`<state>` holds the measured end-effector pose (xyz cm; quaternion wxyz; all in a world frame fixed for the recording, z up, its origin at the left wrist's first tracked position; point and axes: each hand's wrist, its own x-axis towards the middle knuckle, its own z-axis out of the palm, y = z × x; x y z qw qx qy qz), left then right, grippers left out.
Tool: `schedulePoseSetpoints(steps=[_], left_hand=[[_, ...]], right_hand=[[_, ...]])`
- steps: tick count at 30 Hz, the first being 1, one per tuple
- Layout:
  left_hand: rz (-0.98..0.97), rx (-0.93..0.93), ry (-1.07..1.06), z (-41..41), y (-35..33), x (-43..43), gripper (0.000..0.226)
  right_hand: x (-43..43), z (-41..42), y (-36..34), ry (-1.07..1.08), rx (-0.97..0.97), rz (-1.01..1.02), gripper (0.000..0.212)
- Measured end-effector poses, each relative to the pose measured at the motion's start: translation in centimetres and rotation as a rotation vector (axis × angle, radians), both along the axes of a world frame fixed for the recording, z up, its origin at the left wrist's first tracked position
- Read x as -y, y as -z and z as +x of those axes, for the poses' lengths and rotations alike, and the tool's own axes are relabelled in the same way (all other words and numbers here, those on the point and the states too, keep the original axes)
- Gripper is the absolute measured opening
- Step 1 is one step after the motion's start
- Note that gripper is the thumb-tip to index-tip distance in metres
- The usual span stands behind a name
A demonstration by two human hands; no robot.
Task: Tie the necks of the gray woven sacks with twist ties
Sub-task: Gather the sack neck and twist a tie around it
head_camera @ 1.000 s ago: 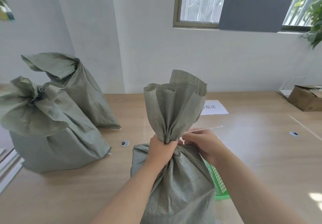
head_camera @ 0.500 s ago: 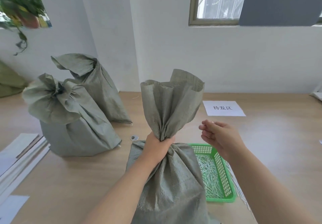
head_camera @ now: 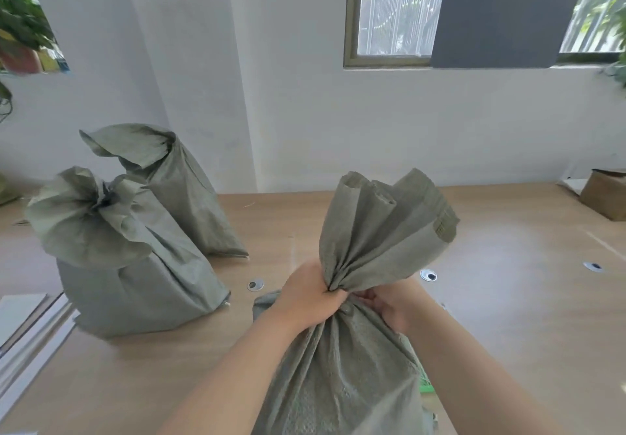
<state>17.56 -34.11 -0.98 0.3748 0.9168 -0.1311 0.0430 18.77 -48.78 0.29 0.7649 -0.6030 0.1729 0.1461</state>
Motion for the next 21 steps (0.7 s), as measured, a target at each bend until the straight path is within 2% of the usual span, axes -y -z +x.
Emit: schedulePoseSetpoints(steps=[3, 5, 7, 8, 9, 12, 16, 21], left_hand=[[0.044, 0.027, 0.085, 0.0, -0.5, -0.4, 0.037], [0.098, 0.045, 0.098, 0.1, -0.9, -0.5, 0.034], [0.086, 0.028, 0.101, 0.3, -1.0, -0.6, 0.023], [0.075, 0.021, 0.096, 0.4, -1.0, -0.7, 0.023], [0.079, 0.015, 0.083, 0.6, -1.0, -0.8, 0.032], [0.162, 0.023, 0.027, 1.3, -1.0, -0.9, 0.048], [0.313, -0.039, -0.012, 1.7, -1.8, -0.9, 0.063], [0.313, -0.282, 0.094, 2.7, -3.1, -1.2, 0.067]], right_hand=[[0.7, -0.3, -0.4, -0.029, -0.025, -0.09, 0.014], [1.0, -0.5, -0.5, -0.045, -0.031, -0.135, 0.019], [1.2, -0.8, -0.4, -0.085, 0.001, -0.288, 0.022], [1.3, -0.9, -0.3, -0.106, 0.058, -0.39, 0.021], [1.3, -1.1, -0.2, -0.114, 0.139, -0.475, 0.018], [1.4, -1.8, -0.3, -0.116, 0.372, -0.627, 0.019], [1.1, -2.3, -0.3, -0.111, 0.467, -0.625, 0.018], [0.9, -2.1, 0.3, -0.124, 0.431, -0.667, 0.027]])
